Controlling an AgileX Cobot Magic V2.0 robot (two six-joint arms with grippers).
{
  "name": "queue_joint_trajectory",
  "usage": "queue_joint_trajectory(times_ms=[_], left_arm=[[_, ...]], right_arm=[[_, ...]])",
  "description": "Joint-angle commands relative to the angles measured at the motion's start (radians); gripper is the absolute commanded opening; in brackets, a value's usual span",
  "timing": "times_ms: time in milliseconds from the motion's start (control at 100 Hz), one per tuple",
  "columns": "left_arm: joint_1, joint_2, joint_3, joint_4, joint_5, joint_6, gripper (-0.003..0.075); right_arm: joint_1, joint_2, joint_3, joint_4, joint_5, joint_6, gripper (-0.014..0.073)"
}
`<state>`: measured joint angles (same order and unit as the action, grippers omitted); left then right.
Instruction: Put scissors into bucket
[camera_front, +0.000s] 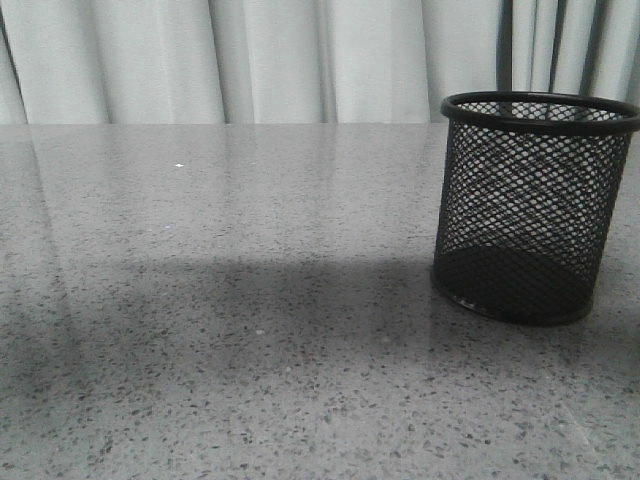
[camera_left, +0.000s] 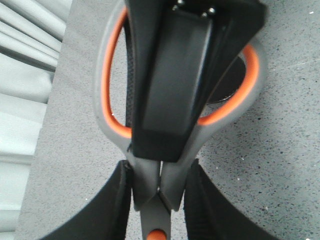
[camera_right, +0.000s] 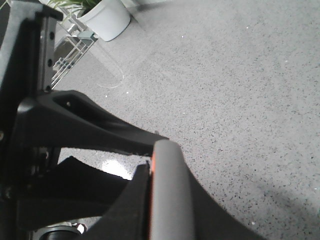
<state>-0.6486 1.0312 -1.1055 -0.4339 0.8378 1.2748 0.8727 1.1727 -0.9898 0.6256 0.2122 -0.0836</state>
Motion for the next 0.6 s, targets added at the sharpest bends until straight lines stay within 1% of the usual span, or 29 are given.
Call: queue_joint_trajectory(times_ms=[0, 40, 50, 60, 90, 110, 140, 160, 180, 190, 250, 350, 420, 490, 540, 560, 590], left_arm=[[-0.006, -0.039, -0.035, -0.103, -0.085, -0.016, 0.0015], [-0.006, -0.049, -0.035, -0.103, -0.094, -0.016, 0.0060], [-0.006, -0.056, -0.035, -0.103, -0.097, -0.016, 0.0097], [-0.006, -0.056, -0.035, -0.103, -0.099, -0.016, 0.0097], [-0.006, -0.070, -0.035, -0.103, -0.104, -0.016, 0.0168], [-0.006, -0.076, -0.035, -0.105, -0.109, -0.016, 0.0200], [-0.006, -0.093, -0.035, -0.105, -0.114, -0.016, 0.0276], [-0.006, -0.103, -0.035, -0.105, -0.121, -0.016, 0.0317], [-0.006, -0.111, -0.035, -0.105, -0.124, -0.016, 0.0342], [-0.006, -0.123, -0.035, -0.105, -0.126, -0.016, 0.0372], [-0.006, -0.160, -0.035, -0.107, -0.129, -0.016, 0.0412], [-0.006, -0.229, -0.035, -0.107, -0.127, -0.016, 0.0382], [-0.006, -0.283, -0.035, -0.107, -0.121, -0.032, 0.0326], [-0.006, -0.336, -0.035, -0.107, -0.117, -0.081, 0.0232], [-0.006, -0.377, -0.035, -0.107, -0.110, -0.124, 0.0136], [-0.006, -0.387, -0.035, -0.107, -0.107, -0.142, 0.0110], [-0.006, -0.410, -0.035, -0.103, -0.104, -0.165, 0.0045]], right_arm=[[-0.001, -0.009, -0.032, -0.017, -0.070, -0.026, -0.0066], [-0.001, -0.009, -0.034, -0.019, -0.068, -0.026, -0.0066], [-0.001, -0.009, -0.034, -0.022, -0.068, -0.026, -0.0066], [-0.001, -0.009, -0.034, -0.022, -0.068, -0.026, -0.0066], [-0.001, -0.009, -0.034, -0.024, -0.068, -0.026, -0.0066], [-0.001, -0.009, -0.034, -0.024, -0.067, -0.026, -0.0064], [-0.001, -0.009, -0.034, -0.024, -0.066, -0.026, -0.0064], [-0.001, -0.009, -0.034, -0.024, -0.064, -0.026, -0.0064], [-0.001, -0.009, -0.034, -0.024, -0.064, -0.026, -0.0064], [-0.001, -0.009, -0.034, -0.024, -0.064, -0.026, -0.0064], [-0.003, -0.009, -0.043, -0.026, -0.057, -0.026, -0.0064], [-0.033, -0.009, -0.088, -0.049, 0.018, -0.026, -0.0064], [-0.071, -0.009, -0.143, -0.079, 0.128, -0.026, -0.0064], [-0.120, -0.009, -0.214, -0.110, 0.269, -0.026, -0.0064], [-0.155, -0.009, -0.269, -0.126, 0.375, -0.026, -0.0064], [-0.170, -0.009, -0.292, -0.129, 0.417, -0.026, -0.0064], [-0.188, -0.009, -0.331, -0.138, 0.469, -0.026, -0.0064]])
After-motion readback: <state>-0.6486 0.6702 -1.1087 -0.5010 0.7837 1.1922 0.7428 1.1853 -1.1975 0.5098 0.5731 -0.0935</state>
